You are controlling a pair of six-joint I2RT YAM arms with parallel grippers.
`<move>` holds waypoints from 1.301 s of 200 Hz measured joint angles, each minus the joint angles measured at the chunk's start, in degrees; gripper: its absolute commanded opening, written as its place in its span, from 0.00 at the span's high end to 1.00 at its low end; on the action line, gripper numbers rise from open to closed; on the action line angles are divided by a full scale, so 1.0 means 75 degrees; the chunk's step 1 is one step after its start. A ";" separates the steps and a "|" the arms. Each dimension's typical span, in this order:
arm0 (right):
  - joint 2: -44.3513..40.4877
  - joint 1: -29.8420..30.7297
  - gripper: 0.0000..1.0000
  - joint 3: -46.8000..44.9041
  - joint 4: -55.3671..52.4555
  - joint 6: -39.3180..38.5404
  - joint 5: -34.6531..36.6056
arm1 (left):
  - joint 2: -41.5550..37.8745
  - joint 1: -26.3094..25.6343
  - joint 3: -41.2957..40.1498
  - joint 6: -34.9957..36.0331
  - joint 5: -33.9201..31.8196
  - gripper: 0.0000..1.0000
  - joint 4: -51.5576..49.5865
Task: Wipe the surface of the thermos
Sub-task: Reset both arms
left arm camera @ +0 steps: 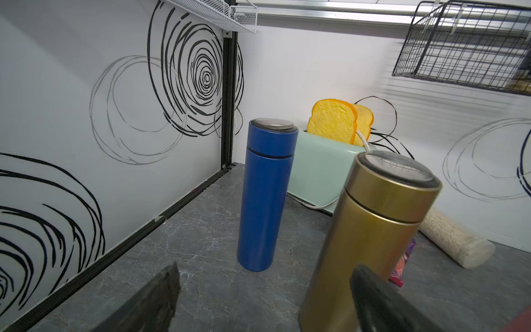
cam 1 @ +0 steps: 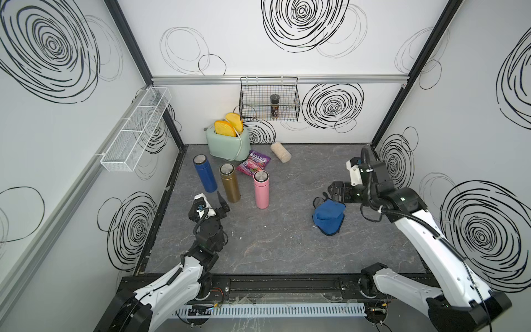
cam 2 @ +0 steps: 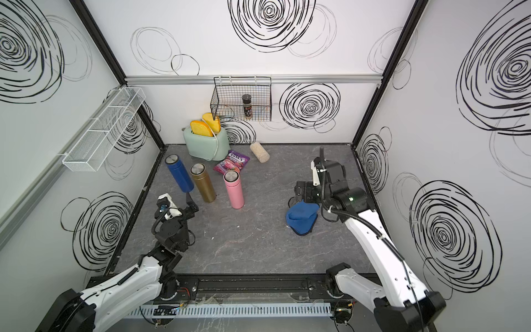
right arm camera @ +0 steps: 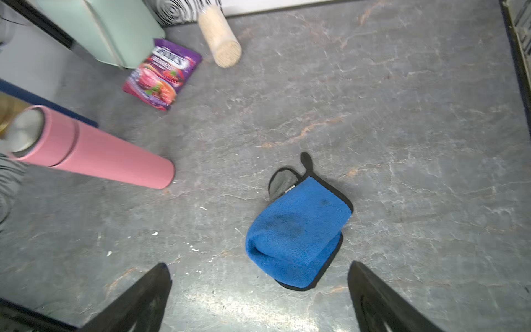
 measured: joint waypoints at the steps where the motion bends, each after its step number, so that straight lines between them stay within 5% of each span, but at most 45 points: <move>1: 0.0035 0.0012 0.02 -0.0006 0.0006 -0.0003 -0.0003 | 0.0000 0.0003 0.0000 -0.0003 0.0003 0.03 0.0006; 21: 0.0219 0.0274 0.02 -0.0545 0.0495 -0.0026 0.0093 | -0.0003 0.0026 -0.0128 0.0009 0.0166 0.03 0.0306; 50: -0.1061 0.0009 0.02 -0.2358 0.2500 -0.0184 0.0831 | 0.0012 0.0221 -0.0356 0.0146 0.0452 0.03 0.0740; 82: -0.1827 -0.0729 0.02 -0.4823 0.5942 -0.0574 0.1781 | 0.0513 0.1349 -0.0382 0.0117 0.1478 0.03 0.1335; 109: -0.1274 -0.0921 0.02 -0.6586 0.8274 -0.1029 0.2836 | 0.1314 0.2101 -0.0286 0.0236 0.2617 0.03 0.1594; 149: -0.0245 -0.1428 0.02 -0.7519 1.0786 -0.1297 0.3634 | 0.2311 0.2200 -0.0140 0.0734 0.3395 0.03 0.1964; 197: 0.0597 -0.2285 0.02 -0.8673 1.4122 -0.1518 0.2553 | 0.4036 0.2454 -0.0105 0.0962 0.3771 0.03 0.3346; 220: 0.2477 -0.2463 0.02 -0.8807 1.6495 -0.2107 0.1469 | 0.5042 0.2381 0.0122 0.1084 0.3754 0.03 0.3657; 238: 0.2932 -0.2573 0.02 -0.8271 1.5801 -0.2331 0.0755 | 0.5059 0.2398 0.0338 0.1084 0.3783 0.03 0.3593; 260: 0.2932 -0.2614 0.02 -0.8078 1.6576 -0.2567 0.0283 | 0.5050 0.2480 0.0519 0.1081 0.3835 0.03 0.3617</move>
